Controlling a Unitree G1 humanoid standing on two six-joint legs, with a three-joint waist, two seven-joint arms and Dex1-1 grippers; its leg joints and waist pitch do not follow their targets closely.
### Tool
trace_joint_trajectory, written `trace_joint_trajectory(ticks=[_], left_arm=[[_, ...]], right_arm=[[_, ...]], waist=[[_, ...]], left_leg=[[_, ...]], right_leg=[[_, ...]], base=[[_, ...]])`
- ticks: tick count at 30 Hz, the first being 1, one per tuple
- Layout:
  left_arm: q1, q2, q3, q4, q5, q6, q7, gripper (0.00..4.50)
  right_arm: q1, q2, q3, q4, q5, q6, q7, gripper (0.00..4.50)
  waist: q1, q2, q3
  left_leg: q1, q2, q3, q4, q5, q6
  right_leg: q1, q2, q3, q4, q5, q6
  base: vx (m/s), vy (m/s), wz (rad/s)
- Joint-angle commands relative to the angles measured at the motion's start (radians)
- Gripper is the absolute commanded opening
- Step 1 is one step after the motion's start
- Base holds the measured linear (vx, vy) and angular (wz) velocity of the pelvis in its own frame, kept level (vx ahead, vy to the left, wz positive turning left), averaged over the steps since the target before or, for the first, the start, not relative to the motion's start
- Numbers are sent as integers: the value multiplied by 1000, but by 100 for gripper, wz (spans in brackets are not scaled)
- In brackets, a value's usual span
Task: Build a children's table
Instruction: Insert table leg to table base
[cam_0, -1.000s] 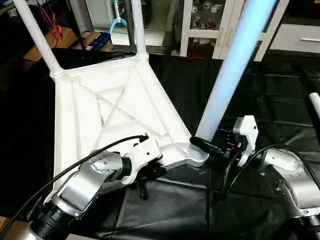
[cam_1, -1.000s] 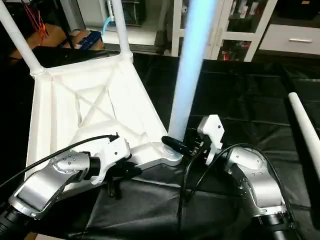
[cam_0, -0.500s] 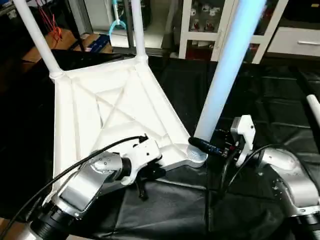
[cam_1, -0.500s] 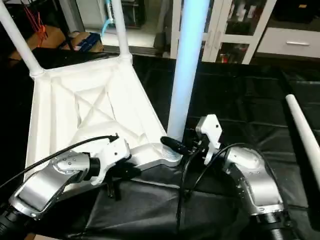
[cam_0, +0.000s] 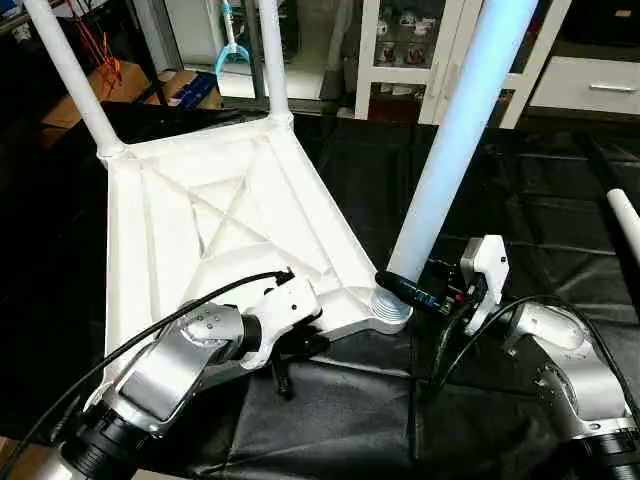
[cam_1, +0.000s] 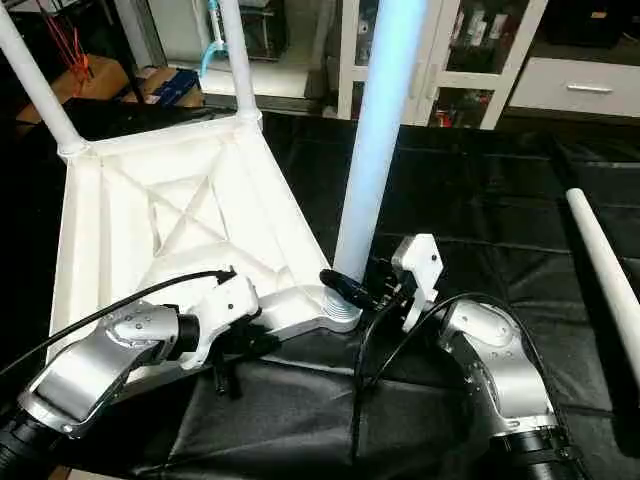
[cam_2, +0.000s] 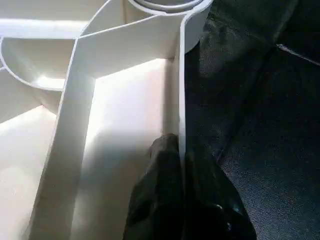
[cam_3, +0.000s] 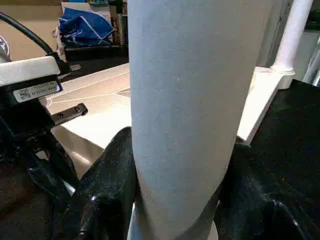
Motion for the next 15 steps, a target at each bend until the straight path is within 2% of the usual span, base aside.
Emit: trace_joint_trajectory(ticks=[1,9,13,15], left_arm=[[18,2,-36,1,-13,8,-30,0],[17,-15,-12,7,-11,21,7,0],[6,-43,14,24,-11,23,46,0],[-1,-68,36,35,-14,26,76,0]], right_arm=[[48,-14,25,125,-88,56,-38,186],[40,0,14,153,-102,39,-95,186],[17,17,-13,199,-127,26,-181,185],[1,29,-29,226,-139,18,-240,185]], waist=[[-9,0,-11],[-10,0,-6],[-21,-1,-2],[-25,-2,-1]], left_leg=[[26,95,-62,-97,-509,-51],[28,95,-66,-100,-543,-58],[19,92,-74,-103,-571,-67],[24,90,-75,-100,-589,-63]], right_leg=[[-20,-79,57,-98,-447,-156],[-27,-79,59,-104,-498,-136],[-28,-83,56,-105,-569,-114],[-33,-84,56,-111,-612,-98]], base=[[0,0,0],[0,0,0],[0,0,0],[0,0,0]])
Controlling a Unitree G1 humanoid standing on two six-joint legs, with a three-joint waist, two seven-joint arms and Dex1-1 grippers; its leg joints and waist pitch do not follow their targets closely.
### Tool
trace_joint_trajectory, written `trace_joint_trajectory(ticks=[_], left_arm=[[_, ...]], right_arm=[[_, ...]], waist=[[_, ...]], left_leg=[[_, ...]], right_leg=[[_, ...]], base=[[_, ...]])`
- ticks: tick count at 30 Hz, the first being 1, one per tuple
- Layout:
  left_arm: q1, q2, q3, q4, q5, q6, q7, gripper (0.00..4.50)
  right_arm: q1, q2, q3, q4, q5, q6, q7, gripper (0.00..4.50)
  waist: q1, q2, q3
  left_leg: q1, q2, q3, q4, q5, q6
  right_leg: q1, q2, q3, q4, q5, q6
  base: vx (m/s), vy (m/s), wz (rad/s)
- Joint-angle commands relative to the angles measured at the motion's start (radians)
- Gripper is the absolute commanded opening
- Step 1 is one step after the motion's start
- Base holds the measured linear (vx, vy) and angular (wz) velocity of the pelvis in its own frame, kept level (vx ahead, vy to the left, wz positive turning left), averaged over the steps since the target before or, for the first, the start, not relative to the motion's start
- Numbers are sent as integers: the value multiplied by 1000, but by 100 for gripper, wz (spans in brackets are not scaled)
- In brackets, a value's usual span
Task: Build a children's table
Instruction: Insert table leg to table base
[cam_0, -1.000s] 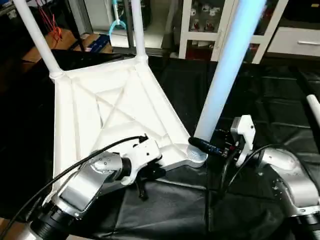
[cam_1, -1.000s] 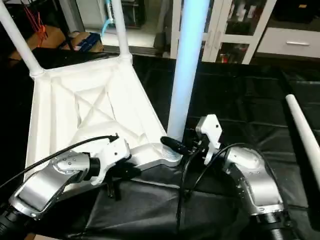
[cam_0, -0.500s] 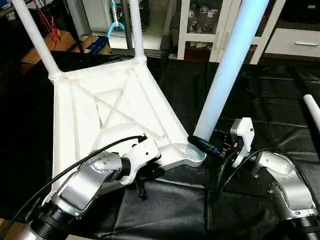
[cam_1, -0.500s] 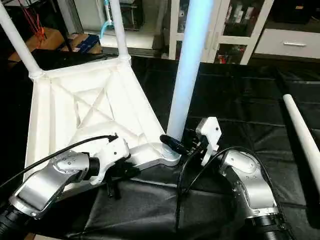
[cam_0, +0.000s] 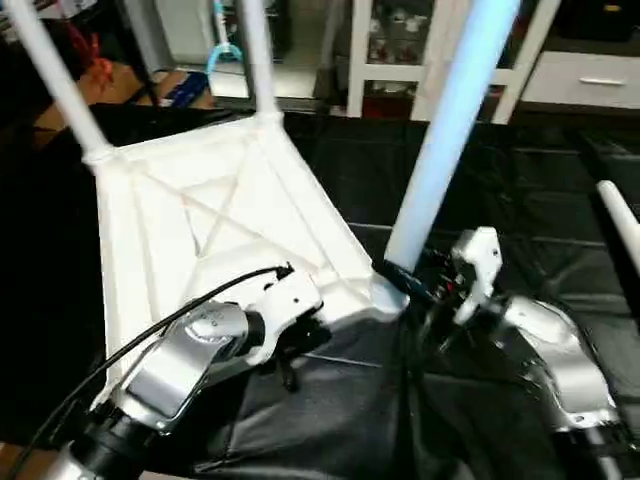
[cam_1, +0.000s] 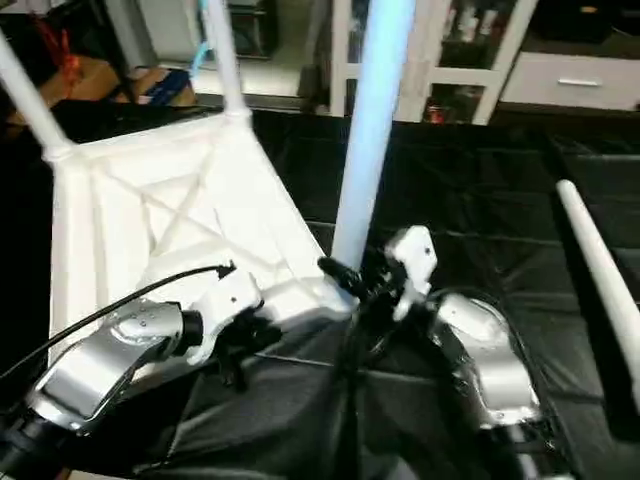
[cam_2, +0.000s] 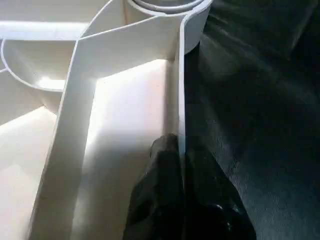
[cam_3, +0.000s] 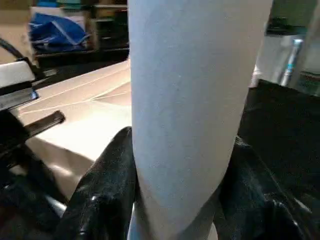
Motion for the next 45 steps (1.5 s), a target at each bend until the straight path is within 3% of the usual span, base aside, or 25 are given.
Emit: trace_joint_trajectory(ticks=[1,6,14,19,23,36,45], left_arm=[[5,-26,16,21,-23,1,19,0],[-10,-80,46,57,-19,-1,91,0],[-34,-218,97,151,13,-43,279,0],[-63,-329,147,242,36,-103,450,0],[-76,-365,158,267,37,-118,491,0],[-69,-342,101,265,39,-102,411,0],[-69,-308,59,247,43,-45,355,0]], right_arm=[[34,-14,-40,188,-108,50,-152,185],[-4,29,-58,236,-155,56,-315,185],[-58,122,-67,287,-222,91,-577,185],[-75,176,-86,314,-261,76,-751,185],[-91,193,-92,327,-261,69,-789,185],[-127,211,-97,354,-257,44,-814,185],[-133,212,-94,352,-253,36,-806,185]], waist=[[-10,-6,-5],[-16,-3,-6],[-22,0,-2],[-21,-1,-4],[-18,-3,-4],[-15,-2,-9],[-17,2,-14]], left_leg=[[26,91,-75,-96,-594,-61],[15,90,-83,-101,-592,-66],[28,86,-80,-104,-650,-84],[32,84,-76,-105,-645,-85],[31,82,-77,-105,-650,-78],[29,84,-74,-106,-628,-75],[24,86,-70,-106,-591,-77]], right_leg=[[-31,-83,53,-112,-637,-93],[-24,-82,47,-108,-604,-89],[-38,-77,45,-116,-581,-79],[-40,-73,44,-122,-546,-69],[-39,-75,44,-124,-566,-50],[-37,-77,46,-121,-514,-62],[-29,-75,47,-110,-418,-94]], base=[[0,0,0],[0,0,0],[0,0,0],[0,0,0],[0,0,0],[0,0,0],[0,0,0]])
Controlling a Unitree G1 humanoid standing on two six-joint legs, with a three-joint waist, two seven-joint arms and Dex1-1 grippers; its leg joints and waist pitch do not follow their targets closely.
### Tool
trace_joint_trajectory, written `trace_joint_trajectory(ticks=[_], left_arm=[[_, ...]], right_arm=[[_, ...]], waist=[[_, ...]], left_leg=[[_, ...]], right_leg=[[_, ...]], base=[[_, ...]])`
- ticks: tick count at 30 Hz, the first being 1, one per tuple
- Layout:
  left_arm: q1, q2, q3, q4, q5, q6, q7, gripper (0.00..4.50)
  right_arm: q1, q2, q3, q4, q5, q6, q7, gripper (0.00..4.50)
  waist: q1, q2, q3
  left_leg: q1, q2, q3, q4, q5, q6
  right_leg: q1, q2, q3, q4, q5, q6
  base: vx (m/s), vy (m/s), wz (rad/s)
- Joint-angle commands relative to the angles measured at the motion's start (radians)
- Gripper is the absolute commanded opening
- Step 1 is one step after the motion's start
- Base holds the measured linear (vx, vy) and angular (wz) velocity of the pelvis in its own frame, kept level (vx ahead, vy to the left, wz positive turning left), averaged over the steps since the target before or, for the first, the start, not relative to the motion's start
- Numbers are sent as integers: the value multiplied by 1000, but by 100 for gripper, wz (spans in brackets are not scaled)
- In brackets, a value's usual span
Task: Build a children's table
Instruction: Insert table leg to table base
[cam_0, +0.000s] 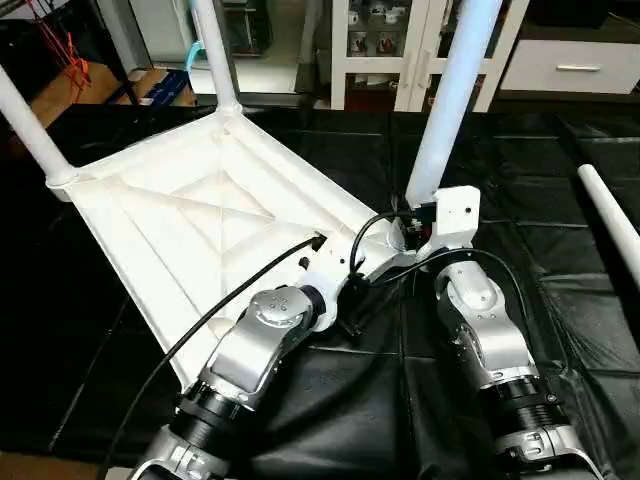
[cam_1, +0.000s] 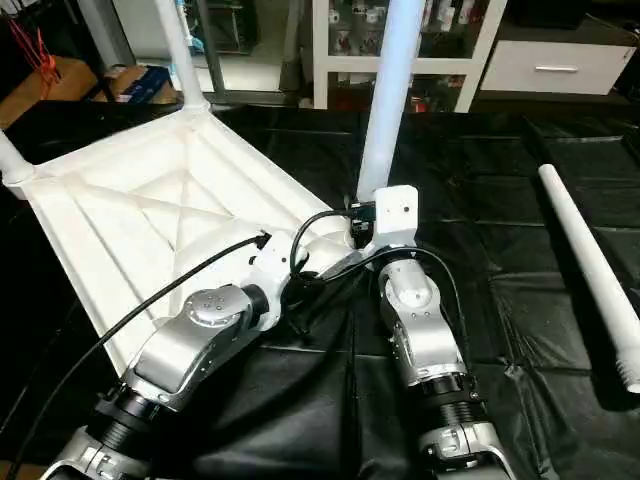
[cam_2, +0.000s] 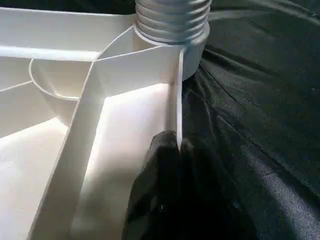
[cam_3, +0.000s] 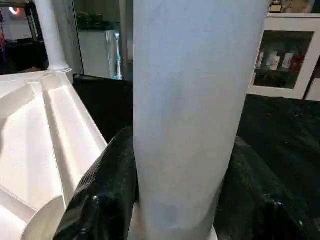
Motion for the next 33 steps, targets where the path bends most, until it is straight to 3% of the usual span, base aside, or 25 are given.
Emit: trace_joint_trajectory(ticks=[1,8,16,19,21,23,25,26,28,33], left_arm=[[27,44,-19,4,17,45,-35,0],[21,107,-67,-26,42,115,-82,0],[3,163,-153,-46,99,110,-112,0],[3,163,-157,-51,99,119,-108,0],[5,162,-156,-53,88,131,-113,43],[8,158,-145,-66,70,153,-110,54],[7,159,-146,-66,73,153,-106,75],[6,160,-148,-64,77,152,-104,75],[7,159,-148,-62,72,154,-105,75],[16,155,-143,-73,63,174,-110,61]], right_arm=[[61,-31,-69,138,-16,72,-54,185],[54,-27,-68,136,-5,65,-34,185],[51,-25,-66,136,-3,63,-25,185],[51,-26,-66,134,-2,65,-23,185],[52,-26,-66,133,-2,65,-22,185],[53,-26,-65,129,0,67,-21,185],[53,-25,-66,128,0,68,-21,185],[54,-25,-66,127,0,68,-21,185],[53,-24,-65,126,1,70,-19,185],[52,-20,-65,124,1,71,-17,185]], waist=[[-9,-5,-27],[-16,-4,-36],[-19,-7,-37],[-20,-7,-37],[-21,-7,-38],[-21,-8,-38],[-18,-8,-39],[-16,-8,-38],[-16,-8,-38],[-17,-8,-38]], left_leg=[[30,97,-62,-100,-585,-79],[23,98,-56,-97,-510,-74],[27,97,-58,-95,-531,-76],[26,98,-57,-95,-525,-78],[25,97,-57,-94,-518,-78],[25,98,-57,-95,-511,-78],[33,98,-51,-93,-507,-76],[36,96,-48,-90,-508,-74],[27,96,-53,-93,-503,-69],[29,96,-55,-93,-518,-72]], right_leg=[[-19,-69,47,-78,-404,-99],[-6,-67,46,-61,-256,-150],[-8,-67,45,-65,-307,-145],[-7,-66,45,-63,-293,-150],[-5,-66,45,-62,-278,-155],[-4,-65,45,-60,-266,-157],[-9,-62,46,-62,-259,-160],[-13,-62,47,-63,-259,-164],[-5,-66,46,-62,-286,-158],[-7,-66,46,-65,-317,-146]], base=[[0,0,0],[0,0,0],[0,0,0],[0,0,0],[0,0,0],[0,0,0],[0,0,0],[0,0,0],[0,0,0],[0,0,0]])
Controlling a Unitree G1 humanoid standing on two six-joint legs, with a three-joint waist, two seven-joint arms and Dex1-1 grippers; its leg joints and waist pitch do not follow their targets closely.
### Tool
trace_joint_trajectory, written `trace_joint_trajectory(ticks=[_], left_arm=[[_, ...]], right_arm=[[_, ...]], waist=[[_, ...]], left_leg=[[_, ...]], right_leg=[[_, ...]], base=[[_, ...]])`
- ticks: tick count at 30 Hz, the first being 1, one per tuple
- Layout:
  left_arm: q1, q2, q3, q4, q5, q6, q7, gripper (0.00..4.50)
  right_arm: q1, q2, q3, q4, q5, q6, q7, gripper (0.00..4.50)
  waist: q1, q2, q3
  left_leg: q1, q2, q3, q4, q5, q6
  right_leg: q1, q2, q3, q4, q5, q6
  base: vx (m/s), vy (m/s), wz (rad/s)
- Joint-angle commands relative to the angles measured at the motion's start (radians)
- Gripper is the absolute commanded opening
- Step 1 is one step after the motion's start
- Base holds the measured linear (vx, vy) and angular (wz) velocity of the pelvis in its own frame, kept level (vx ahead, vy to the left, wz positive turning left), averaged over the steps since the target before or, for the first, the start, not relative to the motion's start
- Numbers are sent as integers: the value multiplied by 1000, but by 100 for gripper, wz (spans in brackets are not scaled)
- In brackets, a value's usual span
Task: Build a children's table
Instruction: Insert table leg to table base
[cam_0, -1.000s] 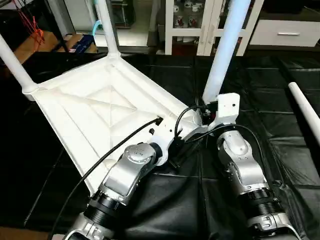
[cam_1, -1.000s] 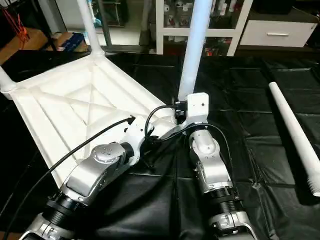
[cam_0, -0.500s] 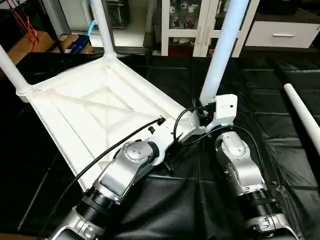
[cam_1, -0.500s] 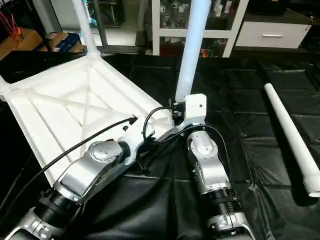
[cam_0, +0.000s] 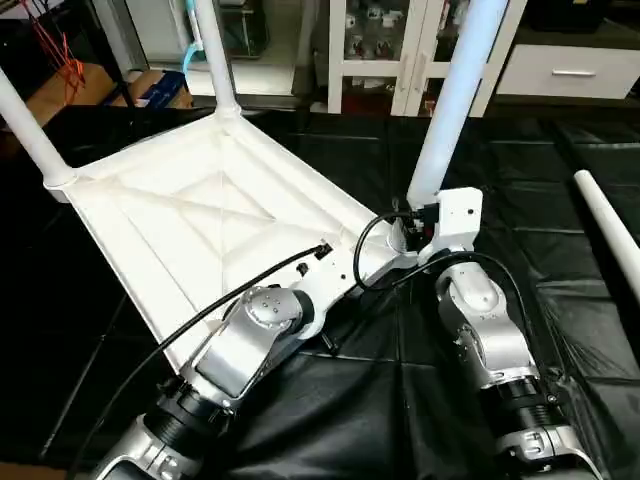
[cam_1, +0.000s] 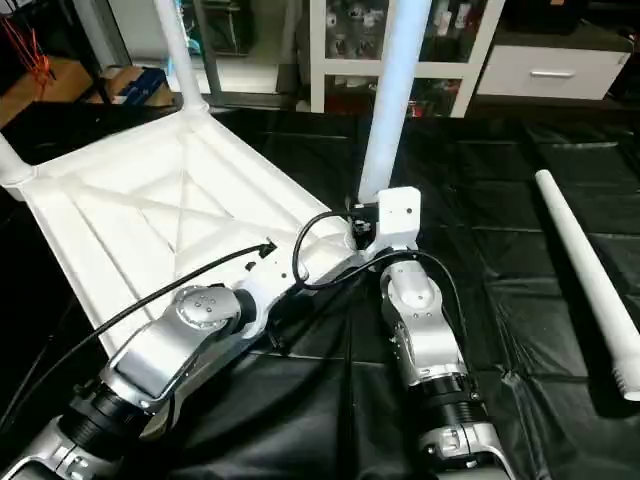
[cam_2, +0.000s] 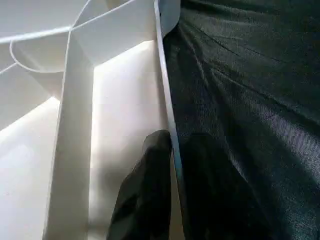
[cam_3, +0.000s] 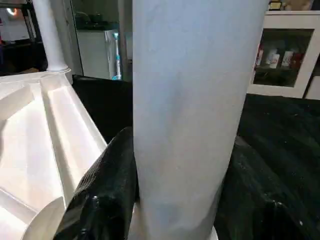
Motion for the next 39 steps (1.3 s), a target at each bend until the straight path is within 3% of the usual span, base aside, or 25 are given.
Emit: trace_joint_trajectory(ticks=[1,7,13,23,26,28,30,31,35,37,39], left_arm=[[35,13,-14,40,-2,44,-6,51],[28,-16,27,62,-15,13,11,3],[26,-34,45,68,-19,-13,27,1],[29,-27,41,64,-26,-16,7,1],[29,-24,38,64,-27,-16,-1,0],[29,-23,37,64,-27,-17,-3,0],[28,-24,36,65,-27,-18,-4,0],[28,-24,37,66,-27,-19,-4,0],[29,-24,35,64,-27,-19,-3,0],[29,-23,36,63,-27,-18,-5,0],[30,-21,36,61,-27,-17,-6,0]], right_arm=[[53,-21,-47,108,-11,74,-37,185],[54,-19,-50,106,-12,75,-32,185],[58,-17,-51,100,-11,77,-31,185],[58,2,-58,77,22,60,24,185],[58,2,-53,56,34,47,54,258],[56,3,-50,48,41,45,69,264],[55,2,-44,39,44,41,85,289],[55,0,-41,34,42,39,90,289],[56,-1,-43,18,39,36,102,323],[57,-3,-43,9,42,34,114,342],[61,-5,-41,-4,49,32,132,362]], waist=[[-5,4,-24],[-5,3,-24],[1,4,-20],[3,5,-20],[5,5,-21],[6,5,-22],[8,1,-28],[10,6,-24],[12,7,-33],[14,5,-29],[14,5,-30]], left_leg=[[27,96,-57,-94,-521,-72],[30,94,-56,-93,-536,-72],[30,93,-60,-94,-559,-68],[29,94,-62,-97,-564,-72],[28,94,-60,-96,-547,-64],[28,94,-57,-94,-531,-62],[20,96,-56,-92,-472,-47],[16,96,-50,-91,-422,-25],[14,99,-46,-85,-334,6],[16,98,-41,-82,-337,22],[13,98,-42,-81,-328,27]], right_leg=[[-11,-66,46,-70,-335,-132],[-14,-65,45,-73,-354,-126],[-19,-68,46,-82,-436,-97],[-20,-67,45,-81,-426,-90],[-19,-69,47,-81,-415,-94],[-18,-67,47,-80,-392,-106],[-7,-70,48,-71,-331,-123],[-6,-70,47,-69,-289,-146],[1,-71,46,-62,-228,-176],[-4,-71,47,-68,-267,-183],[-1,-74,46,-68,-299,-179]], base=[[0,0,0],[0,0,0],[0,0,0],[0,0,0],[0,0,0],[0,0,0],[0,0,0],[0,0,0],[0,0,0],[0,0,0],[0,0,0]])
